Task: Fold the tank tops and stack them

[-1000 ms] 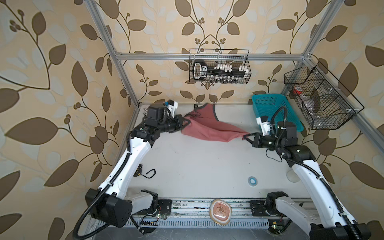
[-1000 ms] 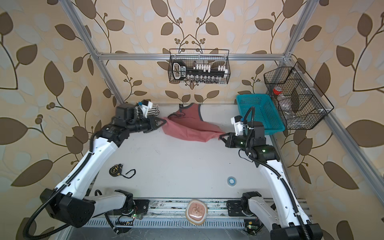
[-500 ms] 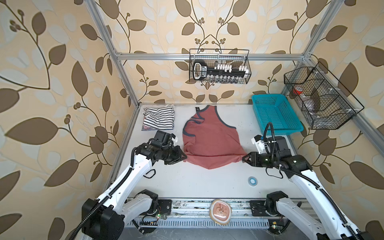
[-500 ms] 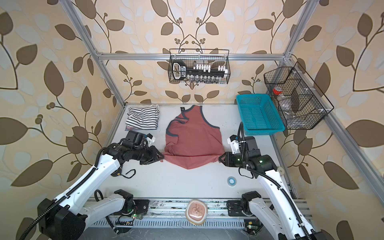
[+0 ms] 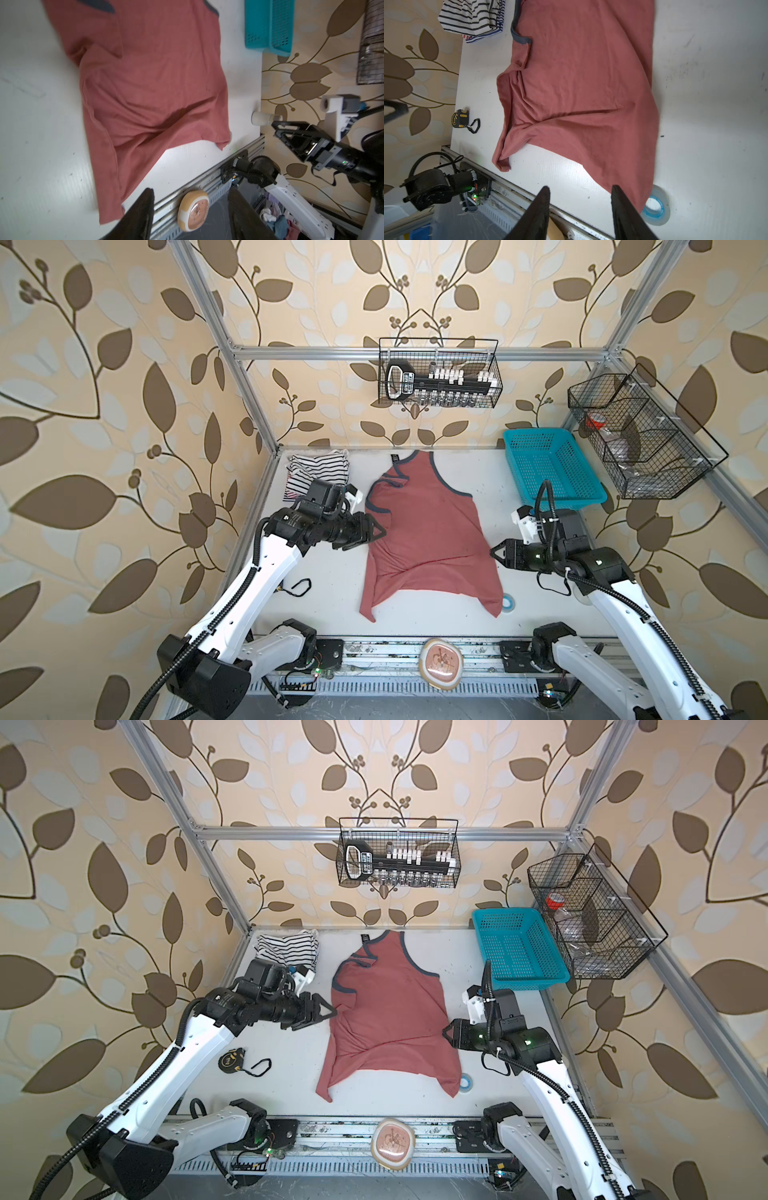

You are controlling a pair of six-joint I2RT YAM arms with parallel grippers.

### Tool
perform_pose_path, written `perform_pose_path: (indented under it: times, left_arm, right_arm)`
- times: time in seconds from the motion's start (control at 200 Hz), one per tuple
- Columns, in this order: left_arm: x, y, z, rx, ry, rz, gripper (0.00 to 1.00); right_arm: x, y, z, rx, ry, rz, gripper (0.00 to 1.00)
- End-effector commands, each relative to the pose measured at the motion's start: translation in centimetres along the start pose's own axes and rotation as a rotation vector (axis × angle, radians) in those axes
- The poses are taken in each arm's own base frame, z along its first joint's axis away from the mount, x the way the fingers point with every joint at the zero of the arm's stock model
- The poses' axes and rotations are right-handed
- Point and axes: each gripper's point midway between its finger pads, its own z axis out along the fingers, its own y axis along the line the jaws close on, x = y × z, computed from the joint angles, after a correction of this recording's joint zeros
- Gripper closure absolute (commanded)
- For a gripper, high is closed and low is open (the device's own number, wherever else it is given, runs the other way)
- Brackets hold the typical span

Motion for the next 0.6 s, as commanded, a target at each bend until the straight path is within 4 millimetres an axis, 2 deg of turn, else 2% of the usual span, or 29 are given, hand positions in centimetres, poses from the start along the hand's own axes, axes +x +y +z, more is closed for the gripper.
perform_pose_path:
  times: [0.0, 0.045, 0.09, 0.23, 0.325, 0.445, 0.475, 0.595]
  left_arm:
    - [-5.0, -1.4, 2.8, 0.027, -0.055, 0.070, 0.54]
    - [-6.5, -1.1, 4.7, 0.009, -0.024, 0.066, 0.64]
    - [-7.8, 0.2, 7.6, -0.042, 0.044, 0.035, 0.76]
    - [-10.9, 3.3, 14.8, -0.129, 0.208, -0.012, 1.00]
    - [-12.5, 4.6, 18.7, -0.135, 0.253, -0.034, 1.00]
    - [-13.4, 6.9, 22.1, -0.173, 0.284, -0.060, 1.00]
    - [-14.0, 7.0, 22.5, -0.170, 0.274, -0.057, 1.00]
    - [-14.7, 10.2, 24.4, -0.201, 0.272, -0.131, 1.00]
  right_arm:
    - [0.2, 0.2, 2.4, -0.044, 0.033, 0.026, 0.71]
    - [0.4, 0.1, 3.7, -0.062, 0.051, 0.052, 0.80]
    - [0.8, -0.1, 5.1, -0.068, 0.076, 0.066, 0.85]
    - [2.1, -1.9, 8.4, -0.013, 0.153, 0.110, 0.90]
    - [2.8, -2.7, 10.2, 0.010, 0.197, 0.128, 0.84]
    - [3.5, -3.4, 12.3, 0.042, 0.256, 0.128, 0.79]
    - [3.5, -3.5, 12.8, 0.049, 0.267, 0.127, 0.78]
    - [4.1, -4.2, 15.0, 0.083, 0.339, 0.127, 0.77]
